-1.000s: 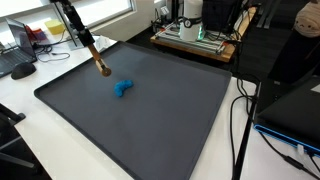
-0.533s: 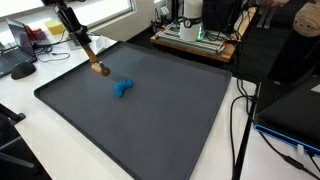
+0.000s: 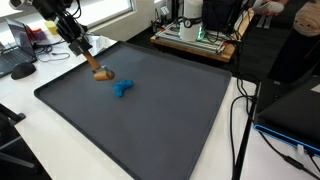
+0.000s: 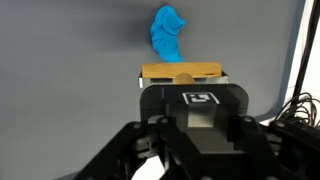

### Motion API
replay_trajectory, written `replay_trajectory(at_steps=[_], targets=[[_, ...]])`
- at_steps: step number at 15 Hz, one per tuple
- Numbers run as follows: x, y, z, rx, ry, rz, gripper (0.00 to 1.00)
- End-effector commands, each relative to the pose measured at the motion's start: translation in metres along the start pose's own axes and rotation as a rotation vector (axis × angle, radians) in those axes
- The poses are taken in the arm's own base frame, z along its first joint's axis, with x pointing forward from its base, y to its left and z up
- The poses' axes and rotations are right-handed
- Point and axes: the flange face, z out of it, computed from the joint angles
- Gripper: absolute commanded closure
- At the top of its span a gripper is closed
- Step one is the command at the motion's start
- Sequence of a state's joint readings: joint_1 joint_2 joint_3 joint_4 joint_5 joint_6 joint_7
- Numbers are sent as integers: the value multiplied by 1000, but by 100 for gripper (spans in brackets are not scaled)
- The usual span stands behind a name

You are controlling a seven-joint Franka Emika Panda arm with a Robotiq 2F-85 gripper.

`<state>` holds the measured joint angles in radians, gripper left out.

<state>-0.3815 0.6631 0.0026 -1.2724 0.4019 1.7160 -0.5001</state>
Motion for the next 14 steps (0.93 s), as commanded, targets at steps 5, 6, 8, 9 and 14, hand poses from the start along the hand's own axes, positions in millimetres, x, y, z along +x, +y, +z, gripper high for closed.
replay_trajectory(at_steps=[5, 6, 8, 9, 14], targets=[[25, 39, 18, 202, 68, -58, 78], [27, 42, 21, 210, 73, -56, 78], [32, 46, 27, 214, 79, -50, 78], [34, 47, 30, 216, 82, -50, 78], [40, 46, 45, 204, 72, -59, 78]])
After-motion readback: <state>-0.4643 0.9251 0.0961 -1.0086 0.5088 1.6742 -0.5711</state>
